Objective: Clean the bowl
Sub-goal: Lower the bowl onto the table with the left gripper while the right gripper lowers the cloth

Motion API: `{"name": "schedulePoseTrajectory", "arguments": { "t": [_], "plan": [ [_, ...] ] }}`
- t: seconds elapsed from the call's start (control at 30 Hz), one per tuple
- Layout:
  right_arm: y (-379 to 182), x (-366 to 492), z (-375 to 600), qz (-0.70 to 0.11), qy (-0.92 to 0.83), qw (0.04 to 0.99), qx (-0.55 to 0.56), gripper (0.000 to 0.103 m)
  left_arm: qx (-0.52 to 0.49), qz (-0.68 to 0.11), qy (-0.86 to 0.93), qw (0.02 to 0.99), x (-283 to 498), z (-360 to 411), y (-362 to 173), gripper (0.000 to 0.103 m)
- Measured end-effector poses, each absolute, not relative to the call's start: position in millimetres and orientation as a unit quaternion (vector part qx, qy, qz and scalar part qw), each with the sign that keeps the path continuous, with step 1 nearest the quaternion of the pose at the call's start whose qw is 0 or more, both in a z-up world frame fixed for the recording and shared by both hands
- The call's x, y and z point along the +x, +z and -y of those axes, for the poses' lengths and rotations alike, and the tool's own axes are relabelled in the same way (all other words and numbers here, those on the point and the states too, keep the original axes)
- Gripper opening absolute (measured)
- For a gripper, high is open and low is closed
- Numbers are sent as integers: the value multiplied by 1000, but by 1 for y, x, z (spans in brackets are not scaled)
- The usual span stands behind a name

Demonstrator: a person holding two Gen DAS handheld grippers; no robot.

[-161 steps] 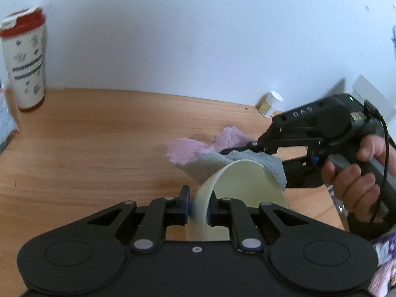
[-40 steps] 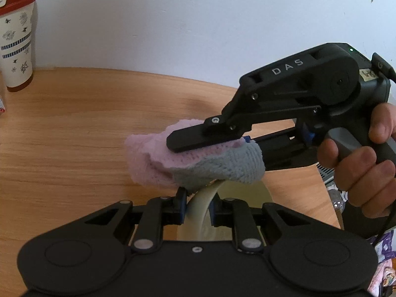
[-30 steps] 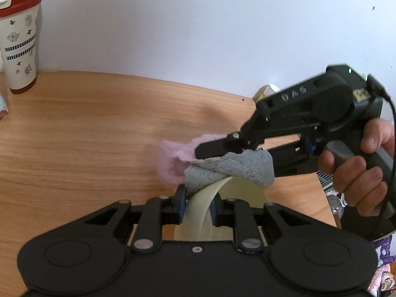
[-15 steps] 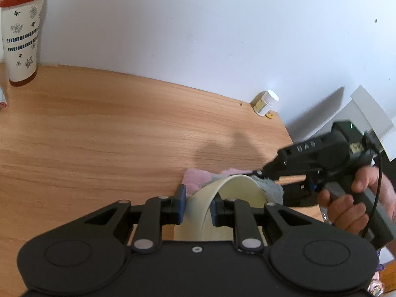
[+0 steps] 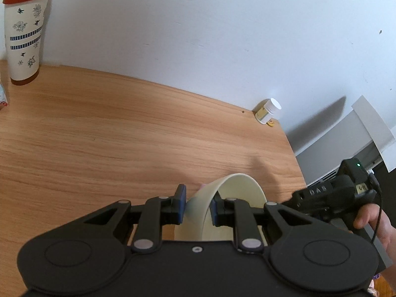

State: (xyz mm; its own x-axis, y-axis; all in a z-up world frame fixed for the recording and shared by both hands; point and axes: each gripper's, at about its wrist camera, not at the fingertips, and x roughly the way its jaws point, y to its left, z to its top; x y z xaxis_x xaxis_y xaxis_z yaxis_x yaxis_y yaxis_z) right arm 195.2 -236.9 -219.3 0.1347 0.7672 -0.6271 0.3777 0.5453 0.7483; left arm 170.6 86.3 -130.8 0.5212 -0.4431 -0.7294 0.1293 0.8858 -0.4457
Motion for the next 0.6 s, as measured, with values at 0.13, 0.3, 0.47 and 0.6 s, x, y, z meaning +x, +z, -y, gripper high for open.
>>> {"name": "schedulePoseTrajectory", "arguments": {
  "t": [0.13,0.3,0.47,0.6],
  "plan": [
    [-214,192,237,-643,173,616,422,15,-172,-462,-160,855,171,-87,-134,18],
    [-200,188,239,-643,188,643,371,16,-172,-465,-149,856,174,-86,-137,18],
    [-182,186,240,-620,189,694,314,15,-166,-466,-139,858,176,-85,-141,18],
    [-172,185,244,-595,179,731,282,16,-162,-472,-131,857,177,-86,-146,18]
  ]
}}
